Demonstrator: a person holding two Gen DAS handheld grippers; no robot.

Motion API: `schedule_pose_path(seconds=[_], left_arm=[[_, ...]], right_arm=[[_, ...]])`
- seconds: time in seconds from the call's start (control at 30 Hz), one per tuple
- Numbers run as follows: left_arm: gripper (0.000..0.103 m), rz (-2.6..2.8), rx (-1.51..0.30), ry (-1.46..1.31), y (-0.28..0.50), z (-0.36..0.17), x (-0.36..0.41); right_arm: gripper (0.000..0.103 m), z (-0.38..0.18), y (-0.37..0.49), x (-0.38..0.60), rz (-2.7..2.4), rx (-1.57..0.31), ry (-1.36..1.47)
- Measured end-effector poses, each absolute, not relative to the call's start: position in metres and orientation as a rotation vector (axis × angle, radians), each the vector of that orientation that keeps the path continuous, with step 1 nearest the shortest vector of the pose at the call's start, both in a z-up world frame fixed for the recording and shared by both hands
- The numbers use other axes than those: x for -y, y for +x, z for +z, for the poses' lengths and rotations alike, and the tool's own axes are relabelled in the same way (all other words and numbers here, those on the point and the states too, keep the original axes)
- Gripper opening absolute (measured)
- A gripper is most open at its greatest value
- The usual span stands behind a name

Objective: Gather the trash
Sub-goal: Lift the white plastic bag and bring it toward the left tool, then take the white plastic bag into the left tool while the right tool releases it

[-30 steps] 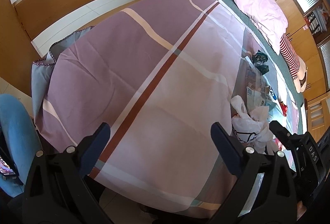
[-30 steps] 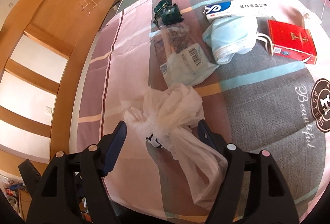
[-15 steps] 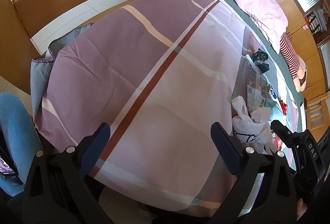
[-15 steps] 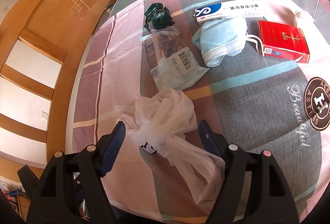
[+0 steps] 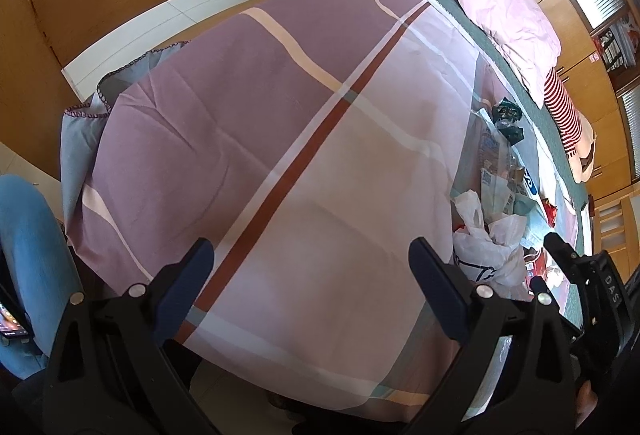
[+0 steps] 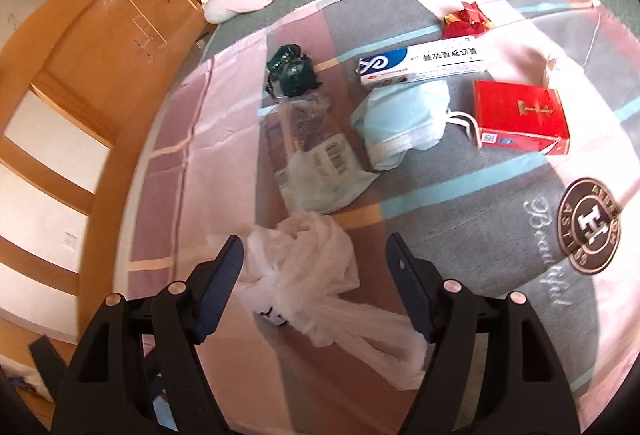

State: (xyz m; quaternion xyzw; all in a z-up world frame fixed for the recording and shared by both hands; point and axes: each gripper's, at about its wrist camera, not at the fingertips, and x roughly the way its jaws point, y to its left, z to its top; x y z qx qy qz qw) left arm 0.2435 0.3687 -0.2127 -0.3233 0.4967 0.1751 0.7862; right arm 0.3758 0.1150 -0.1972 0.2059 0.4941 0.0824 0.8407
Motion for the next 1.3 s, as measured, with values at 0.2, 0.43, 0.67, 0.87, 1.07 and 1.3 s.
schedule_pose_path(seconds=[0.2,0.43,0.67,0.87,1.07,1.3], left_arm=[[0.097,0.373,-1.076,-0.693,0.243,-0.213,-0.368],[0.097,0.376,-1.077,-0.700,0.241,-0.214,-0.369],[0.097,0.376,-1.075,-0.705,0.240,-0.213,-0.370],[0.097,0.381,-1.064,-0.717,0.237,-0.212,-0.372],[0.097,0.384,-1.066,-0.722,0.235,-0.212,-0.374],[0.097,0.383,-1.072,-0.724,0.236,-0.214,-0.373]], right_arm=[[0.072,-0.215,0.387,-0.134,0.169,-1.132,0.298],[0.072,-0.232,0.387,-0.160,0.231,-1.217,0.154],[0.038,-0.234,0.383,-0.168,0.284,-1.236,0.123],[0.032,-0.212,0.380,-0.148,0.336,-1.136,0.304],[0.032,-0.211,0.383,-0.146,0.398,-1.149,0.395],[0.032,-0.213,0.385,-0.146,0.405,-1.152,0.432]])
